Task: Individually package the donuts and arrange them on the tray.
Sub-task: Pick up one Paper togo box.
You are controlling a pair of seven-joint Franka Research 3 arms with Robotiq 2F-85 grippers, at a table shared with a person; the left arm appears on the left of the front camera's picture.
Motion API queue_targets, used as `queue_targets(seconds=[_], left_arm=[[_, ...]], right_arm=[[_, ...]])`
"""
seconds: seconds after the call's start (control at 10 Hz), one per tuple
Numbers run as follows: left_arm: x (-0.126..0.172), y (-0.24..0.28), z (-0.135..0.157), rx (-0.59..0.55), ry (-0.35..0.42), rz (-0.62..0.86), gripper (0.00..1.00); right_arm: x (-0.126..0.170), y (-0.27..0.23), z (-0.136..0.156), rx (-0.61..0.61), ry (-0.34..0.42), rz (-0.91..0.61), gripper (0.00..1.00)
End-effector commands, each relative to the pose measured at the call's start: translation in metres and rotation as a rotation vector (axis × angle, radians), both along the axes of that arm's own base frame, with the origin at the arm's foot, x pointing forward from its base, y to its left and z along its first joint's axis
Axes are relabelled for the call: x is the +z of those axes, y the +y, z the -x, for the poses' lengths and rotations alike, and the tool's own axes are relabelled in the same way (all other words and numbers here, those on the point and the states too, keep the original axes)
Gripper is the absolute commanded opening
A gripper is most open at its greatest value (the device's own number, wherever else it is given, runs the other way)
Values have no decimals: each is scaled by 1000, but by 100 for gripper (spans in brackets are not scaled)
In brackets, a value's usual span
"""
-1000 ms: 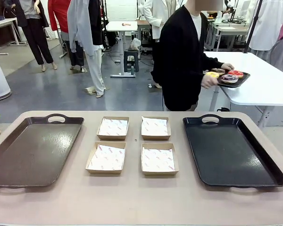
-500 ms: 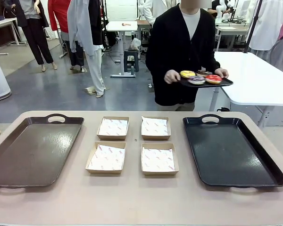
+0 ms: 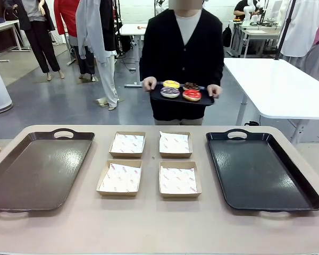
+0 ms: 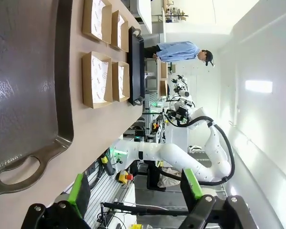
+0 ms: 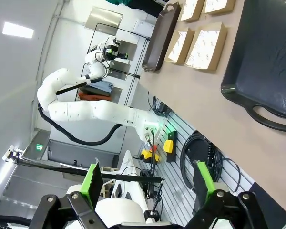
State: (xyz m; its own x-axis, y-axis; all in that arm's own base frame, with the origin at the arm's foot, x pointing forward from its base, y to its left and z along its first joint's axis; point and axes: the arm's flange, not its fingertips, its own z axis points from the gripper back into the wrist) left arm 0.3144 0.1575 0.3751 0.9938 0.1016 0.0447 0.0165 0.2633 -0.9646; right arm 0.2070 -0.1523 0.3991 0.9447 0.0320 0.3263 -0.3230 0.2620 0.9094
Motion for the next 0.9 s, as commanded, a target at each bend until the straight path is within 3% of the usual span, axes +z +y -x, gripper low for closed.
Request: queue_targets(seconds=[0.0,0.8], left_arm=[[0,1,2,4,-1,4,100],[0,1,2,4,-1,4,100]], right_arm=[[1,-1,1,1,-12,-6,100],[1,-1,1,1,-12,-6,100]])
